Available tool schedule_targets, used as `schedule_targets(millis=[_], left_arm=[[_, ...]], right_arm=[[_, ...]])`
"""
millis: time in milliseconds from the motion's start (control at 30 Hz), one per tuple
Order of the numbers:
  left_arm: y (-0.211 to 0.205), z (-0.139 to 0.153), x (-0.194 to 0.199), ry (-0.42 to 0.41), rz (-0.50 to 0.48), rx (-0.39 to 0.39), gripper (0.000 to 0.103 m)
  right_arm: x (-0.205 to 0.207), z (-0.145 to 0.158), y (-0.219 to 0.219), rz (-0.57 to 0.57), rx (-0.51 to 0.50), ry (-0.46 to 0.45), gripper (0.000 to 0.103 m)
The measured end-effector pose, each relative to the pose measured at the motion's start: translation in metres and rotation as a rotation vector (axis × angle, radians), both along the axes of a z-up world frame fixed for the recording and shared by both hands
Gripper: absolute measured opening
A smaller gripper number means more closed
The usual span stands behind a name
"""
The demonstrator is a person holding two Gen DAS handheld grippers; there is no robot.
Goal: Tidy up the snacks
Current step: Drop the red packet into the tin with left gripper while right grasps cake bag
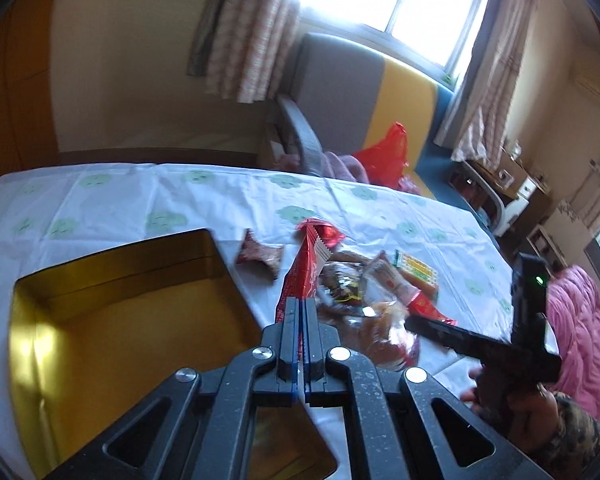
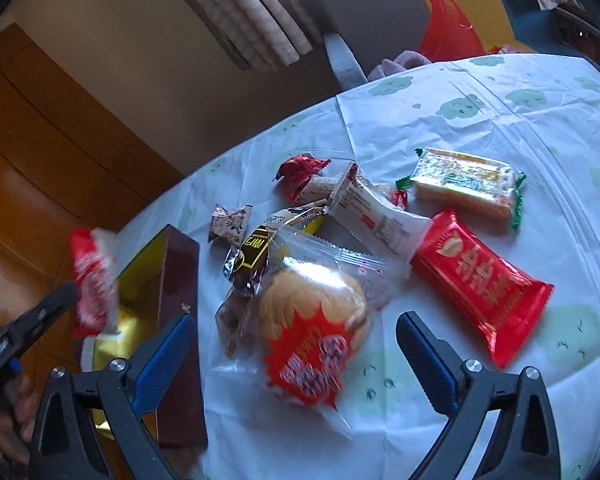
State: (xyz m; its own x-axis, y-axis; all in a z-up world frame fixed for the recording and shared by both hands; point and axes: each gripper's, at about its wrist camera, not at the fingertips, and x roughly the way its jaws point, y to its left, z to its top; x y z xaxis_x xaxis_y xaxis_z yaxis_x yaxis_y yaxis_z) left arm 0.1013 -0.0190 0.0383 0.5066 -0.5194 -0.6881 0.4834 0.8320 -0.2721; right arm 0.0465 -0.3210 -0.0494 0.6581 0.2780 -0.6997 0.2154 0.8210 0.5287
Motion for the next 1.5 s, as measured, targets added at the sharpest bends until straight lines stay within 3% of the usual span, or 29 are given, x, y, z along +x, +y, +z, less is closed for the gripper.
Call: schedule_targets(millis=[167, 233, 300, 433, 667, 1033, 1367, 1500], left_arm=[[0.040, -0.005, -0.007, 0.005, 0.090, -0.016, 0.001], [0.052, -0.009, -0.008, 0.011, 0.121, -0.016, 0.001], [0.065, -0.014, -0.007, 0.027, 0.157, -0.031, 0.001], [0.084, -0.027, 0.004, 0.076, 0.230, -0.067, 0.001], [0.081, -0.045, 0.032, 0.144, 0.307, -0.101, 0.001], [0.059, -0.063, 0.081, 0.266, 0.350, -0.210, 0.001], [0.034, -0.086, 0.112, 0.241, 0.372, -0.002, 0.003], [0.034, -0.088, 0.099, 0.211, 0.371, 0.064, 0.016]], right_arm=[[0.034, -0.010, 0.022, -0.010, -0.136, 0.098, 0.102], [0.037, -0.019, 0.027, 0.026, -0.236, 0.134, 0.076], [0.029, -0.019, 0.030, 0.053, -0.273, 0.112, 0.069], [-0.002, -0.016, 0.030, 0.114, -0.325, 0.094, 0.067], [-0.042, -0.017, 0.043, 0.225, -0.488, 0.067, 0.067], [-0.041, -0.020, 0.042, 0.217, -0.476, 0.058, 0.068], [-0.042, -0.021, 0.043, 0.232, -0.484, 0.047, 0.068], [-0.042, -0.021, 0.044, 0.233, -0.483, 0.045, 0.069]])
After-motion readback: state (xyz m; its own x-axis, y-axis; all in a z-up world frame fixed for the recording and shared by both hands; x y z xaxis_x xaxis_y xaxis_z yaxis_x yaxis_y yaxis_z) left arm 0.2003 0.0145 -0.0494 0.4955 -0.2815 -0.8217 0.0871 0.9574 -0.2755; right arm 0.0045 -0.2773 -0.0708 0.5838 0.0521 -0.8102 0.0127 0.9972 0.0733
